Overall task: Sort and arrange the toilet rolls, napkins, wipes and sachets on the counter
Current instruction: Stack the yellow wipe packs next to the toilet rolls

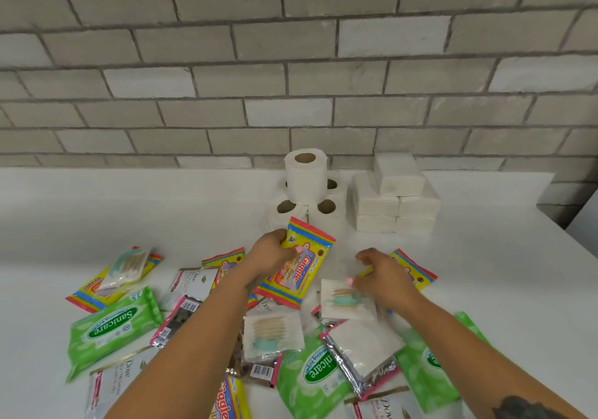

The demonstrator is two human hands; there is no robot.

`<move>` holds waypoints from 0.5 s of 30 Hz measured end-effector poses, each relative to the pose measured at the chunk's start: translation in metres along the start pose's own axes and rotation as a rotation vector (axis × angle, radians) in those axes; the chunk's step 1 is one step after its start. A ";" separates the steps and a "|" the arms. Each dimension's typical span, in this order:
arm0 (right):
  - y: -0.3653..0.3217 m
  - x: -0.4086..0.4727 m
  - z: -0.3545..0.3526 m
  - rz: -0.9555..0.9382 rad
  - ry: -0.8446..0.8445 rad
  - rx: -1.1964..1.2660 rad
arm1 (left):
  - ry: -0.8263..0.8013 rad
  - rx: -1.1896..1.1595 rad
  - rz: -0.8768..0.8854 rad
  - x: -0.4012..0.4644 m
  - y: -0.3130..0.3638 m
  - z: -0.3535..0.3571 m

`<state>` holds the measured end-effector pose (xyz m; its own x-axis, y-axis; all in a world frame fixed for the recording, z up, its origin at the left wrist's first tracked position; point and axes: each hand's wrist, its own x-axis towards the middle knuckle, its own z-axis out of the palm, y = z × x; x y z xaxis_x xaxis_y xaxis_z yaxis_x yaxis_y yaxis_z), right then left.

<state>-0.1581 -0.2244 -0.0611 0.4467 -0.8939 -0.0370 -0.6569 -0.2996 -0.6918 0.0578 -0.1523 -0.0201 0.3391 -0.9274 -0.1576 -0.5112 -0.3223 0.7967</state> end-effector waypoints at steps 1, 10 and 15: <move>0.007 0.005 -0.006 0.041 0.055 -0.017 | 0.016 -0.010 0.005 -0.003 -0.001 -0.002; 0.057 0.025 -0.030 0.502 0.064 -0.311 | 0.173 -0.180 0.021 -0.023 -0.004 -0.006; 0.060 0.023 -0.029 0.503 0.055 -0.360 | 0.213 -0.276 0.017 -0.030 -0.004 -0.004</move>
<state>-0.2045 -0.2728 -0.0826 0.0035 -0.9679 -0.2513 -0.9466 0.0778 -0.3127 0.0529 -0.1224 -0.0167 0.5043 -0.8625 -0.0408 -0.2955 -0.2168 0.9304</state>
